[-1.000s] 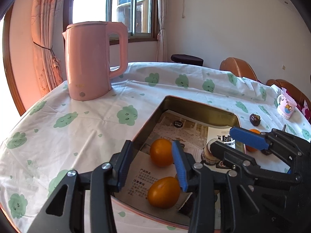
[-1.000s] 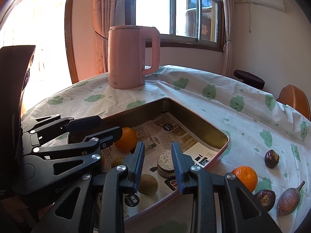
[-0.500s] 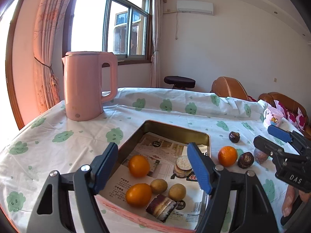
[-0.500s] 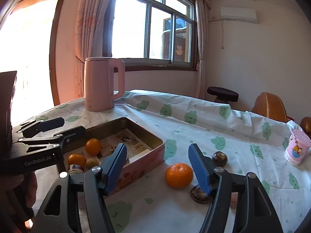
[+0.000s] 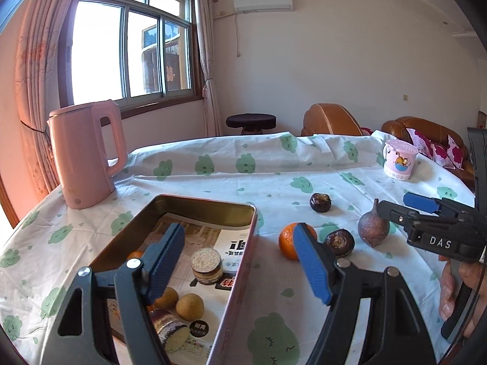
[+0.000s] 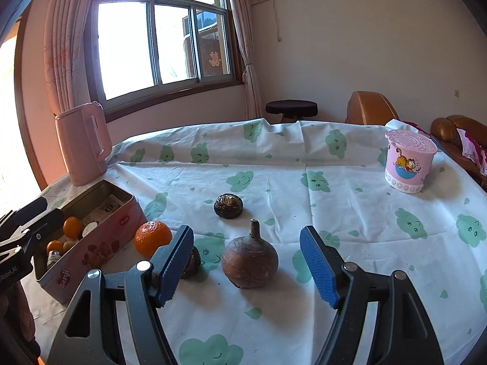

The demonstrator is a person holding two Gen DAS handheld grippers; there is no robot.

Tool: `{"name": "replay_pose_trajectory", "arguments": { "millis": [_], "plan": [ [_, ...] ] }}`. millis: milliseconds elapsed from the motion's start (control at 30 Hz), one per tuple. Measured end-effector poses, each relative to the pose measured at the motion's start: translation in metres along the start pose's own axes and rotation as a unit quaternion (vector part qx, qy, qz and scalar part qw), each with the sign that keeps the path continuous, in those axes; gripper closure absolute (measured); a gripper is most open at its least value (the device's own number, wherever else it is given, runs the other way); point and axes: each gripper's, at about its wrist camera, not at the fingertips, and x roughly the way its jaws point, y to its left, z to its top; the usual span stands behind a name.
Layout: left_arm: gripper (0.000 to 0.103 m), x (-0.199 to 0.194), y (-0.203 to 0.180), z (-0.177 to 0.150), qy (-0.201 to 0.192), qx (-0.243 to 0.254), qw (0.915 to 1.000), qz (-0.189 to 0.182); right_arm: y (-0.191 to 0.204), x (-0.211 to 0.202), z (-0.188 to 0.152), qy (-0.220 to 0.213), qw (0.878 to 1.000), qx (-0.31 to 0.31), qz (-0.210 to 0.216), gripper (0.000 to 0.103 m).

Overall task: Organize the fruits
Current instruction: 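Move both open tools from the tin back to the fruits on the table, then grasp the dark brown round fruit with the left tool while the right tool grasps the pear-shaped brown fruit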

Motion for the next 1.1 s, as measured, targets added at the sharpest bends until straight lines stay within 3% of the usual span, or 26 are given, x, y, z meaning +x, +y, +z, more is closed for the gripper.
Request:
{"name": "replay_pose_trajectory", "arguments": {
  "millis": [500, 667, 833, 1100],
  "plan": [
    [0.029, 0.058, -0.048, 0.003, 0.086, 0.045, 0.9942, -0.047, -0.004, 0.033, 0.0, 0.076, 0.997, 0.012, 0.012, 0.029],
    [0.039, 0.076, -0.057, 0.003, 0.122, 0.056, 0.989, -0.063, -0.006, 0.044, -0.001, 0.103, 0.994, 0.018, 0.019, 0.041],
    [0.039, 0.089, -0.06, 0.002, 0.146, 0.054, 0.9855, -0.067, -0.01, 0.054, -0.004, 0.126, 0.991, 0.03, 0.025, 0.048],
    [0.047, 0.098, -0.061, 0.004, 0.155, 0.052, 0.9847, -0.061, -0.008, 0.056, -0.004, 0.132, 0.991, 0.028, 0.027, 0.05]
  ]
}}
